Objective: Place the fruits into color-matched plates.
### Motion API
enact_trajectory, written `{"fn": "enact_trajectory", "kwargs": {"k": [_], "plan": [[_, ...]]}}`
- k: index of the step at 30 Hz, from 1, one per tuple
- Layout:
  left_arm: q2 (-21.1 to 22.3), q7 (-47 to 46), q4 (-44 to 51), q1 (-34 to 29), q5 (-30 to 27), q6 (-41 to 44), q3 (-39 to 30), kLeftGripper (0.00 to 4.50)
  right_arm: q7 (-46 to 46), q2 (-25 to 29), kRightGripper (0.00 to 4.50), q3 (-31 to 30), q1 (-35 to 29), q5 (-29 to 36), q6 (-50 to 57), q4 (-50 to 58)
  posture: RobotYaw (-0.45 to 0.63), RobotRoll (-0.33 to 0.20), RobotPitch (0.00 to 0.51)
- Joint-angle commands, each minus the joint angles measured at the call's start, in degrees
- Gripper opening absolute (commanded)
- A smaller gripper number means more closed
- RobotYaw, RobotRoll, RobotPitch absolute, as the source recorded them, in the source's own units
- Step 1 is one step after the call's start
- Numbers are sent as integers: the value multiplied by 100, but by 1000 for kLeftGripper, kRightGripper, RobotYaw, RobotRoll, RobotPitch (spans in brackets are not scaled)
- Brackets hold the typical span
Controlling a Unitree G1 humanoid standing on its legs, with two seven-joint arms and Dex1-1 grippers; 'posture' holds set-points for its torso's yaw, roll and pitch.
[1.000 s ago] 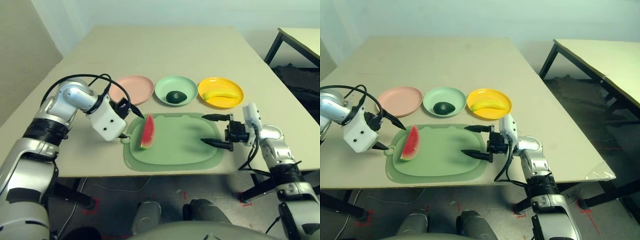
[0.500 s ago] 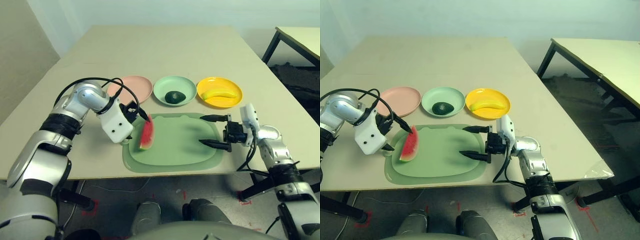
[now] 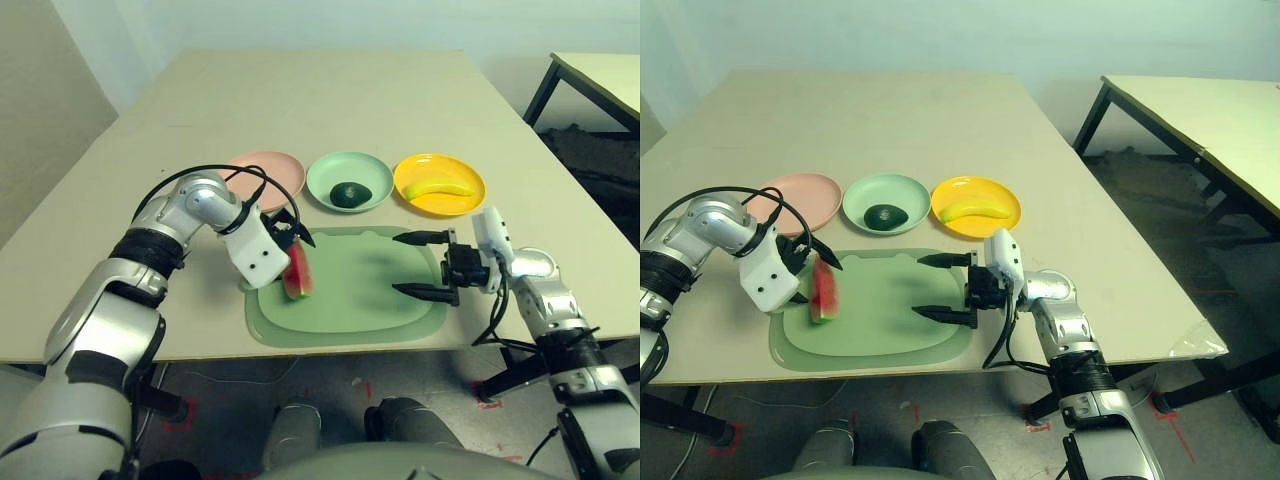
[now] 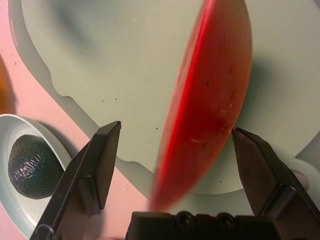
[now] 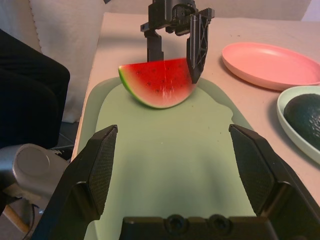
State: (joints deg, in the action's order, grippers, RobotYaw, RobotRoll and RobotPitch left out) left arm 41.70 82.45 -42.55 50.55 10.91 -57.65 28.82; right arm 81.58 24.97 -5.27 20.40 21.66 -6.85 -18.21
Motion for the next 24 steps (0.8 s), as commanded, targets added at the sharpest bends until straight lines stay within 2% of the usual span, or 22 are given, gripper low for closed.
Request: {"fn": "enact_trajectory", "kwargs": {"k": [1,9,12,17,19,20,24], "plan": [[-24,-23,47,-92,52,87,125,4500,31,36,4471,-75,-65,-12,12,139,15,0,51],[-27,-155,32,-79,175,242,151,4500,22,41,4471,-115,-123,-35,-3,143,12,0,48],[-50,-198,3,-70,201,323,147,3896,14,35,4500,-126,-113,-44,-18,123,11,0,47],[-85,-154,85,-135,162,553,169,2134,10,26,4500,-135,-101,-51,-33,108,9,0,44],[-89,-92,157,-189,100,656,174,1580,4,32,4500,-134,-100,-47,-18,125,6,0,43],[-82,-63,187,-214,84,691,179,1421,7,42,4500,-131,-105,-44,-13,131,5,0,42],[-52,-14,238,-259,63,750,180,1276,20,72,4500,-121,-133,-42,-12,137,4,0,43]]}}
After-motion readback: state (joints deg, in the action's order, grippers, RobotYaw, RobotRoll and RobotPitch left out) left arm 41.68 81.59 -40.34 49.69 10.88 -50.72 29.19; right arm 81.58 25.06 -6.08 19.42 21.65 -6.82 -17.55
